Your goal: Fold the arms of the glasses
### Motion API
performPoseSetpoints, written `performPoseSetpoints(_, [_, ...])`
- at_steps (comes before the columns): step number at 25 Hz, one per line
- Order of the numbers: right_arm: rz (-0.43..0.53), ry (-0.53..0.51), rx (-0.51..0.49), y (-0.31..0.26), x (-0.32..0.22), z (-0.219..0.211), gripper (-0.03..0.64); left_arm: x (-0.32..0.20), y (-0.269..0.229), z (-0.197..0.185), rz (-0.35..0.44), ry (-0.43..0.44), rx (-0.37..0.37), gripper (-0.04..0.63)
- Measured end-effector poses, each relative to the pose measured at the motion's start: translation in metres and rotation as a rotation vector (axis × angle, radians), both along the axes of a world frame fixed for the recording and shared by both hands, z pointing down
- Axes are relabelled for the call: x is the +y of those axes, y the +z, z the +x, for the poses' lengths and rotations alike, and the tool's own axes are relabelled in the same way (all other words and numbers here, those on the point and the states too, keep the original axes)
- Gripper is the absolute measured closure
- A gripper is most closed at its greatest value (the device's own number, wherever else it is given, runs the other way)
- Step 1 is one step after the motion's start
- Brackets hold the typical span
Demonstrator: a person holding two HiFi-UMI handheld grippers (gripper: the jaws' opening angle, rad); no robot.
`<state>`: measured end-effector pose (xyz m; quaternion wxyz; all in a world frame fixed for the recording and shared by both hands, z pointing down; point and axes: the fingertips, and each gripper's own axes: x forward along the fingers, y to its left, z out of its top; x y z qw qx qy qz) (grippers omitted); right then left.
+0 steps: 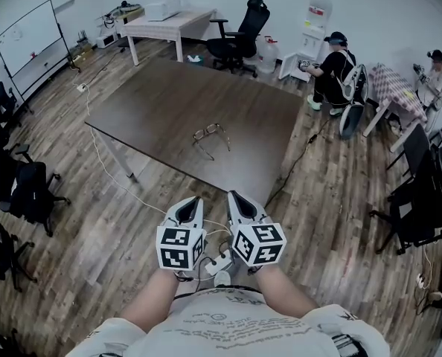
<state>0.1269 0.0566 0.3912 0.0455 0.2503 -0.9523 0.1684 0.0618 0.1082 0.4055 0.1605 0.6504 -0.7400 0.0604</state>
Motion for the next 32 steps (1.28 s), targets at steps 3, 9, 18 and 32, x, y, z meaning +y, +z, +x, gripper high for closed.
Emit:
performPoseSetpoints(3, [-0.018,-0.011,0.000,0.004,-0.017,0.000,0.601,-0.014,0.001,-0.002,-0.013,-0.016,-0.010,0.581])
performPoseSetpoints(9, [-0.032,-0.016,-0.003,0.009,-0.036,0.000,0.601,-0.031,0.007,-0.008,-0.039,-0.032,-0.013,0.581])
performPoseSetpoints(18, [-0.037,0.042,-0.016,0.010,-0.066,0.006,0.601,-0.060,0.010,-0.009,-0.037,0.013,-0.039,0.581])
performPoseSetpoints(32, [-0.024,0.082,0.036,0.021,-0.104,-0.022,0.601,-0.108,0.028,-0.042,-0.039,0.068,0.006,0.581])
